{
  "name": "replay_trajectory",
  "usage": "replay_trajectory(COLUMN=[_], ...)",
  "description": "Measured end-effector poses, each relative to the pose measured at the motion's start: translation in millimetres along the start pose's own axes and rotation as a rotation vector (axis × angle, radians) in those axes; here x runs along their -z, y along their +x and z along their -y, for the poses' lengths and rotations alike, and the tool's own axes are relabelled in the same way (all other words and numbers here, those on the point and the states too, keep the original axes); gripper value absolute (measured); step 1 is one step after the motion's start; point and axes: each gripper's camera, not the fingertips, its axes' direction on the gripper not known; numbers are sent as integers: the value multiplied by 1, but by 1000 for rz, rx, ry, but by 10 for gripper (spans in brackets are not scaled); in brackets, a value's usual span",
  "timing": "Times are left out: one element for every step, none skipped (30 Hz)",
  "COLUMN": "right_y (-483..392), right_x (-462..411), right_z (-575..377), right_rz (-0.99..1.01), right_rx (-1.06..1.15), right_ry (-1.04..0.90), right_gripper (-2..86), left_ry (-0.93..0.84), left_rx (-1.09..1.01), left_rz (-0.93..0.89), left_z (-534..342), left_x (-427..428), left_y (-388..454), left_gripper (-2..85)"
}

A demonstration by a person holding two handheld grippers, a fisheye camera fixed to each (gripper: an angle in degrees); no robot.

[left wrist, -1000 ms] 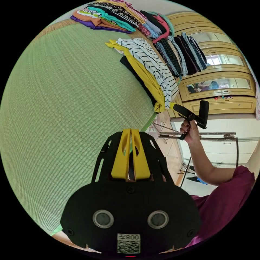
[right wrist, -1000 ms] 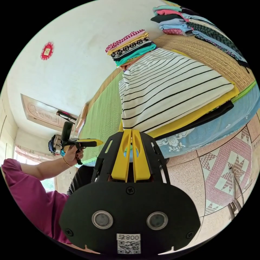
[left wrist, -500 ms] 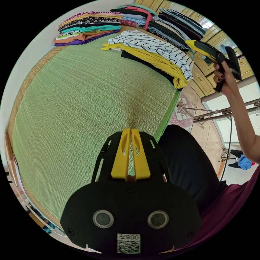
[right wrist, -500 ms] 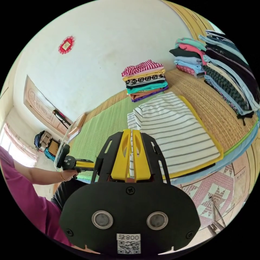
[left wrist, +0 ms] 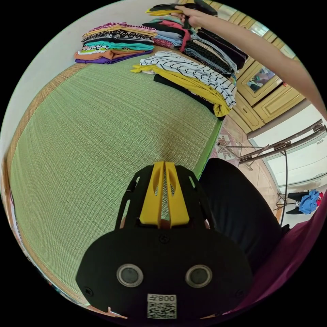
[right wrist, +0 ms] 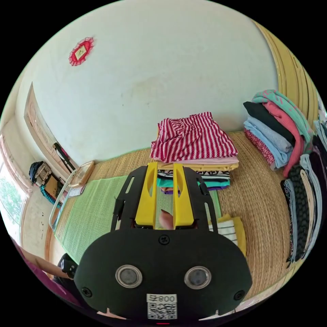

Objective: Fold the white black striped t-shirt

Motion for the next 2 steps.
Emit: replay_trajectory(right_y=[4,8], right_x=[-17,-34], right_z=[24,46], right_rz=[1,1], right_rx=[-13,-27], right_ry=[-14,-27], right_gripper=[80,82], left_ry=[9,14], left_rx=[0,1], left_rz=[-7,-11], left_z=[-7,-11], left_x=[2,3], left_y=[-4,-6], left_gripper=[4,4])
